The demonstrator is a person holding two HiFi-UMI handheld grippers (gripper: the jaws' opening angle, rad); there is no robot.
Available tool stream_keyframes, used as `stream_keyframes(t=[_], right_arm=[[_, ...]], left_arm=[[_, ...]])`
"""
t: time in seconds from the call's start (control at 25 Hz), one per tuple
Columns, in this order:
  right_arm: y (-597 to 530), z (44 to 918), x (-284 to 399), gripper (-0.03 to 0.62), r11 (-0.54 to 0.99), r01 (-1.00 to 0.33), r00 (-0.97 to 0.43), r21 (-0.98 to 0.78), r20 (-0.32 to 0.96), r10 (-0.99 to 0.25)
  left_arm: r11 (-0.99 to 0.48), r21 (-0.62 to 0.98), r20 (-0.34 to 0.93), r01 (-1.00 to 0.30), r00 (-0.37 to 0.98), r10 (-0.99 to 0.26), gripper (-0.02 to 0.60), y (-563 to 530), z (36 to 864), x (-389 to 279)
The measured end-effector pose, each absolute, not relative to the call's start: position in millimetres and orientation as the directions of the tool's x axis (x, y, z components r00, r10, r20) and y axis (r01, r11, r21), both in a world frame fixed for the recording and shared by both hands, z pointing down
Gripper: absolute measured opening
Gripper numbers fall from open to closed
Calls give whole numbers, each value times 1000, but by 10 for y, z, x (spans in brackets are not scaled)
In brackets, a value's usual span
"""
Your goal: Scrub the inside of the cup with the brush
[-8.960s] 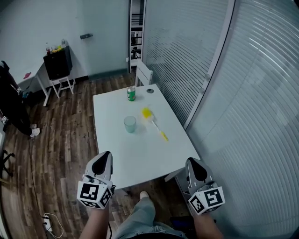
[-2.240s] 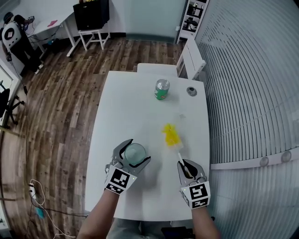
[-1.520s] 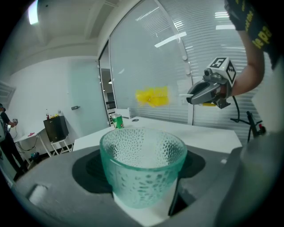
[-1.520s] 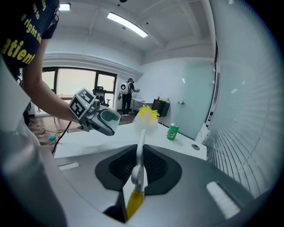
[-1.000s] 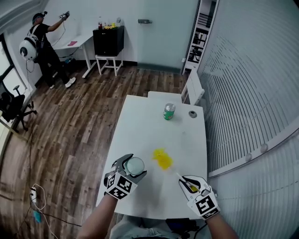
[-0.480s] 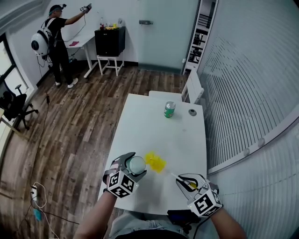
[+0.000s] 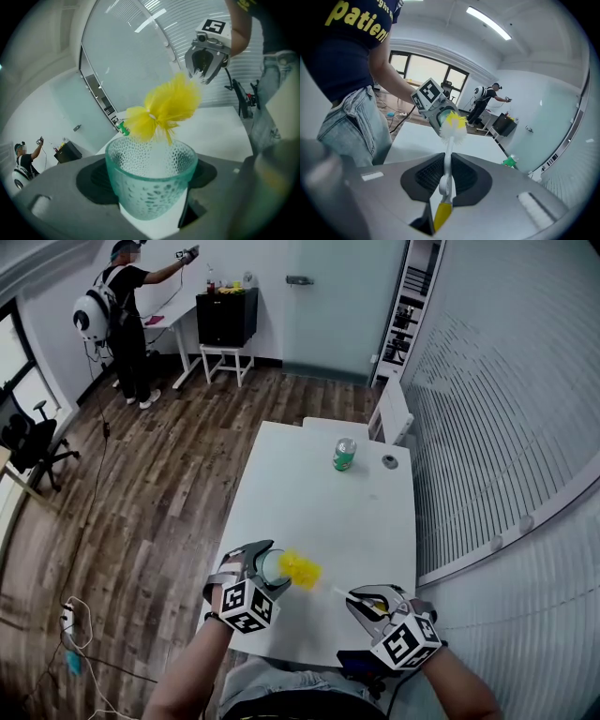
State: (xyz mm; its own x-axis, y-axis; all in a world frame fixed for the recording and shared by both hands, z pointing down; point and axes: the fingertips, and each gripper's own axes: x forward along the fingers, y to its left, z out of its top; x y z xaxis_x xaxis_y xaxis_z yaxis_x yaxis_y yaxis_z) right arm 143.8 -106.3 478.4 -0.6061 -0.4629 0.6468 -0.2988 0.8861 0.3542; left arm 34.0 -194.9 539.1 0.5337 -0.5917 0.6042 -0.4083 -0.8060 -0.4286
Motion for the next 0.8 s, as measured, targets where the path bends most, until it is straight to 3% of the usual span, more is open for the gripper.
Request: stream_keyframes(t=[0.8], right_arm=[[-955,4906,1214,48,942,-134,-573,309,751,-328]], left_arm=[[-810,-537,671,-236,462,-580,408,-1797,5560,331]])
